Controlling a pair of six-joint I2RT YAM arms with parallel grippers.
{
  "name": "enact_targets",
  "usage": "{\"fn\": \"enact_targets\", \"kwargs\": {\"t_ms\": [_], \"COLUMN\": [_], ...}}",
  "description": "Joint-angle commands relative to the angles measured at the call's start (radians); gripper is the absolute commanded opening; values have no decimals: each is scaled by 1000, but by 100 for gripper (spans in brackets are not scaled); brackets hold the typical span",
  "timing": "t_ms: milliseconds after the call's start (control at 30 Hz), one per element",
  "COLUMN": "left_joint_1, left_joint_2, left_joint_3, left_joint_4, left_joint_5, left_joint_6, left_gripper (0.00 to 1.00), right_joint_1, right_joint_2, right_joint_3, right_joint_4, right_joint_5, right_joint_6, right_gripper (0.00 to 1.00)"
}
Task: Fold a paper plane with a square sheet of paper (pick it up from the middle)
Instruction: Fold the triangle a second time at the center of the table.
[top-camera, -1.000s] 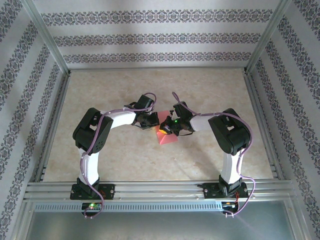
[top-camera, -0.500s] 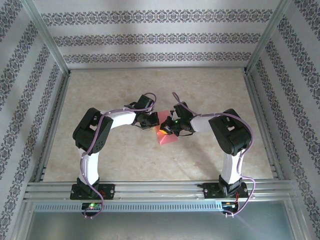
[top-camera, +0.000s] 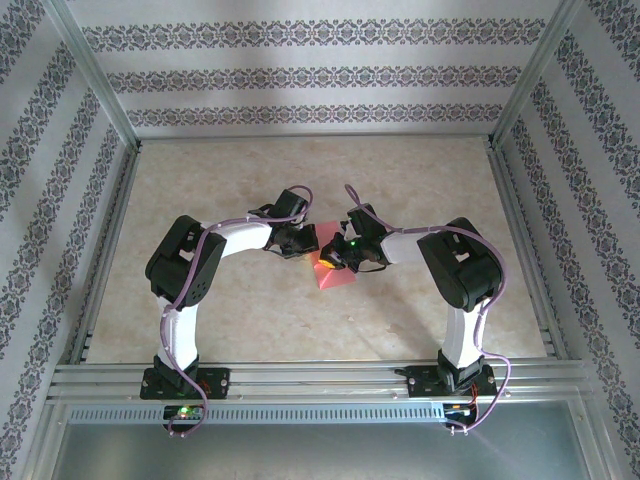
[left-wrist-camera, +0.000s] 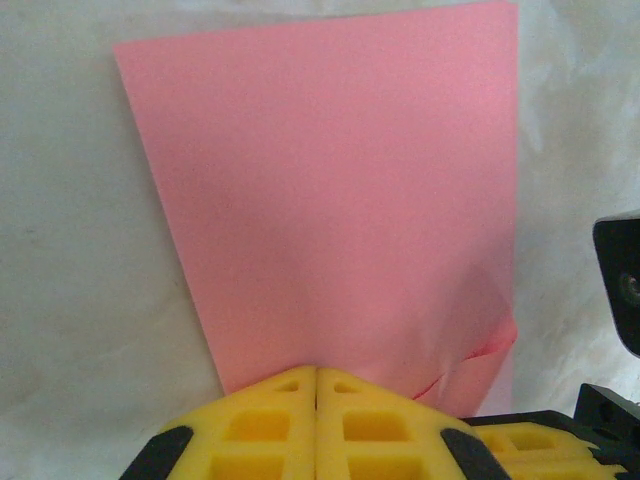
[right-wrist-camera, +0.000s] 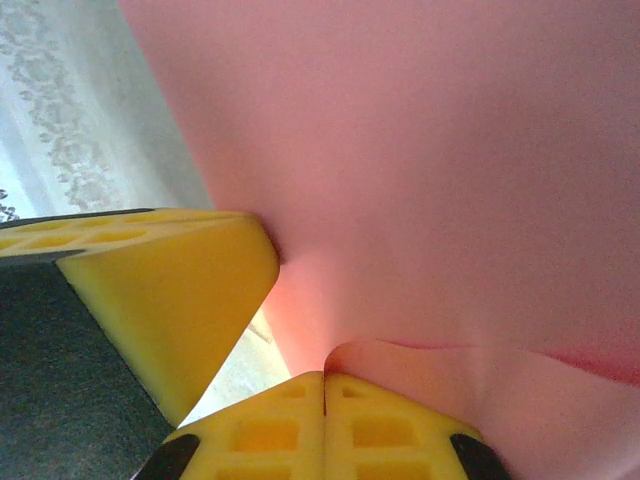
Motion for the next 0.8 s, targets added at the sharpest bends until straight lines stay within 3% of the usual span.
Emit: {"fn": "enact_targets", "kwargs": {"t_ms": [0,533,767], "left_joint_1": [10,10,19], "left_joint_2": [25,22,-5], "left_joint_3": [-9,-8,16], "left_joint_4": [-52,-52,-74], "left_joint_5": [-32,-31,-30], "left_joint_6": [0,0,9], "left_gripper": [6,6,7], "right_joint_1": [-1,0,0], "right_joint_2": [27,38,40], "right_joint_3": [1,2,3], "right_joint_4": [13,-15,-66], "right_joint_5": [9,24,34], "right_joint_6": [16,4,-26], "right_gripper": [0,1,8]}}
